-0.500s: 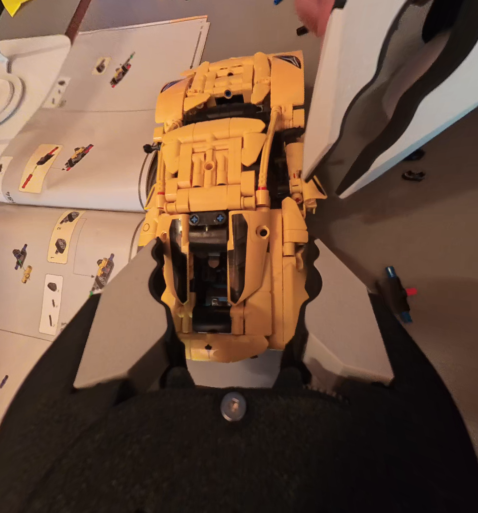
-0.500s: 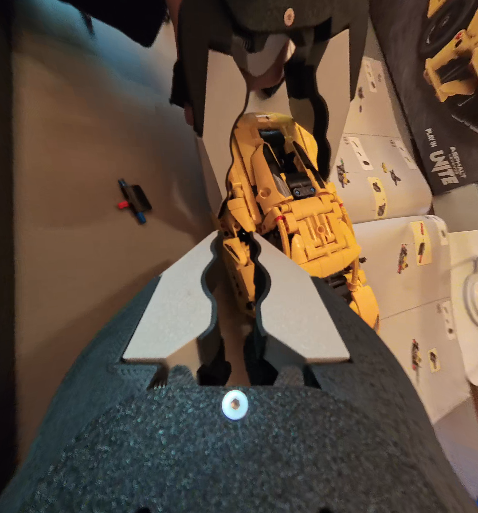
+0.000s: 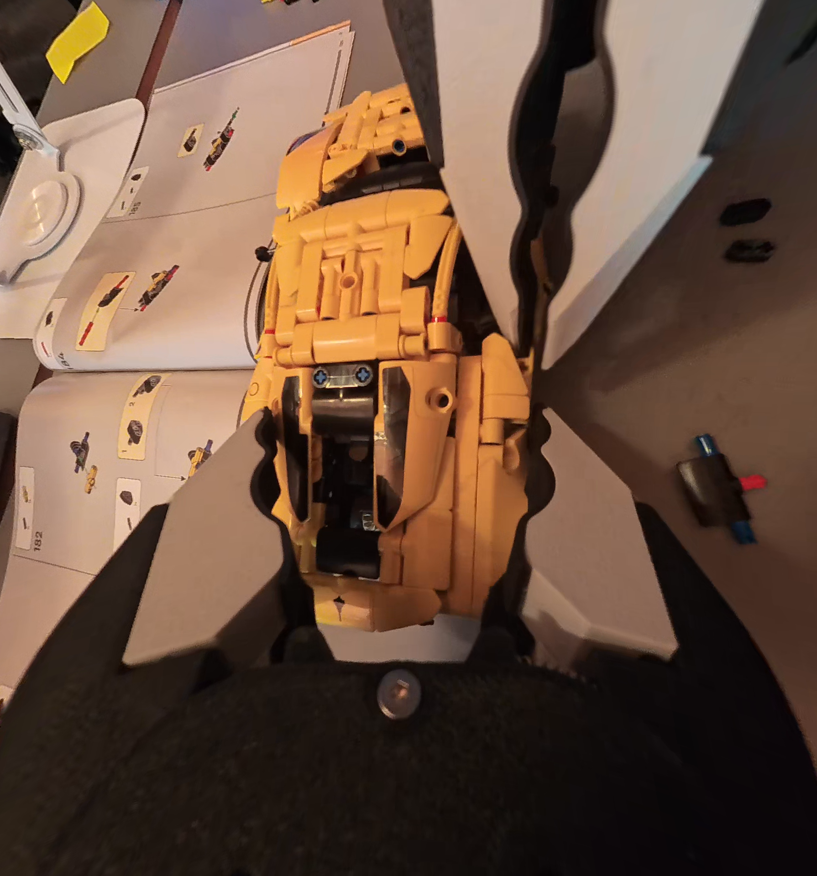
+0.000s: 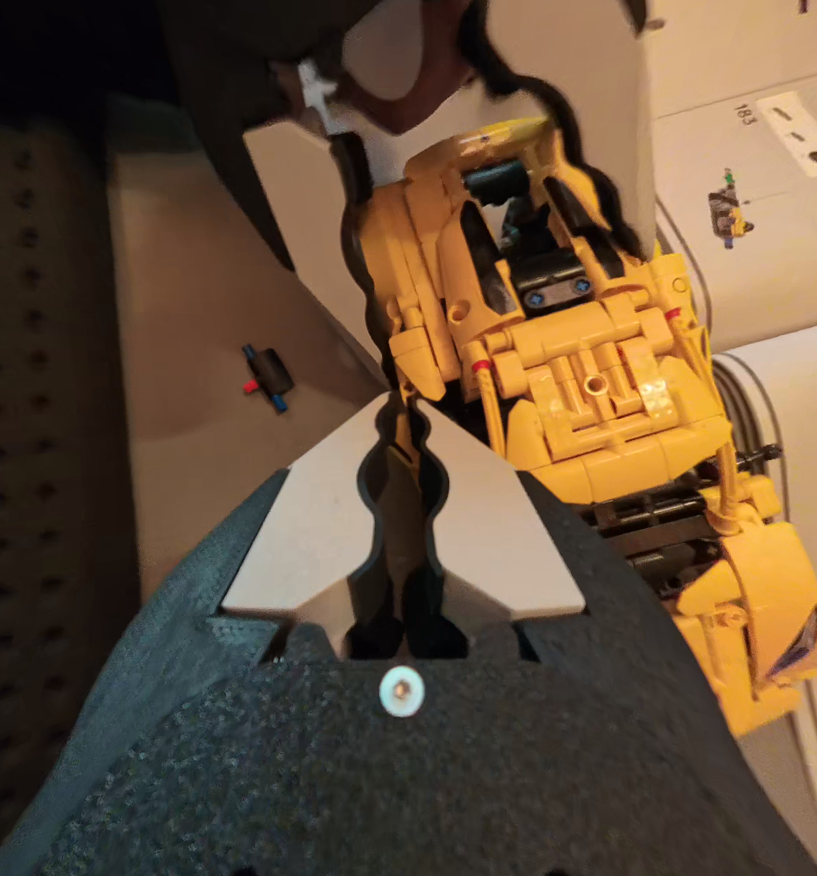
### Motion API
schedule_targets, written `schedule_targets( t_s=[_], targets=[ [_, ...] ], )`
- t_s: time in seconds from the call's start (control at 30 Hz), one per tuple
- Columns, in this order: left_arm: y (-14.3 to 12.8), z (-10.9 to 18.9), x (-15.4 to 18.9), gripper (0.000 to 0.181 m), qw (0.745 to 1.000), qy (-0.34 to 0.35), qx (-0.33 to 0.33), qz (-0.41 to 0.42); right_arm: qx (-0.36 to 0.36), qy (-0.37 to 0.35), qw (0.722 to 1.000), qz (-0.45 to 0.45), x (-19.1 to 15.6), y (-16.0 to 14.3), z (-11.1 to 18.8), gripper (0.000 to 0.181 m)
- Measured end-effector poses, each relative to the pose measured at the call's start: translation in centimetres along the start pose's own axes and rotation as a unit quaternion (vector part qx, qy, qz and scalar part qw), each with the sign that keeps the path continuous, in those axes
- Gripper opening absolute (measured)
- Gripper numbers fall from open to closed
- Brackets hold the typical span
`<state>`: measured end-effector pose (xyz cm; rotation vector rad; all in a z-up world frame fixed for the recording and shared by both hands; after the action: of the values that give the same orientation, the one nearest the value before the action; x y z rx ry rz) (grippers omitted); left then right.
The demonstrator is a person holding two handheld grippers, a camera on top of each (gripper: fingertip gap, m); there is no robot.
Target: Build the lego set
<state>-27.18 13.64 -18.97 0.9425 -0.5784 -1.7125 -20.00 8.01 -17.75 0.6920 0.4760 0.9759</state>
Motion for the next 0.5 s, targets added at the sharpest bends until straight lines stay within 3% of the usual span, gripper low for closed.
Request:
schedule_targets(
  t_s=[0.17, 0.37, 0.43, 0.5],
  targets=[
    [0.01, -0.08, 0.05, 0.106, 1.000, 0.000, 0.002, 0.000, 0.016, 0.040, 0.998, -0.054, 0.47, -0.18, 0.07, 0.002],
    [-0.03, -0.14, 0.03, 0.106, 1.000, 0.002, 0.000, -0.002, -0.001, -0.041, 0.995, 0.087, -0.31, -0.01, -0.11, 0.001],
    [-0.03, -0.16, 0.03, 0.106, 1.000, 0.003, 0.000, -0.003, -0.005, -0.018, 0.999, 0.041, -0.09, 0.00, -0.09, 0.001],
    [-0.03, -0.16, 0.02, 0.106, 1.000, 0.003, 0.001, -0.003, 0.005, 0.037, 0.998, -0.059, 0.59, -0.04, -0.03, 0.001]
  ],
)
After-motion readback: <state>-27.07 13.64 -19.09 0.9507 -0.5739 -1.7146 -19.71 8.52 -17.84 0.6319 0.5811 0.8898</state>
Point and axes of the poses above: each gripper's, where its closed fingertips meet, z back along the fingers, y out of its top, x = y × z across the jaws, the point moved 6 cm from there along z, back along the fingers, and after that the axes turned 7 degrees about x, right-handed, at the moved point
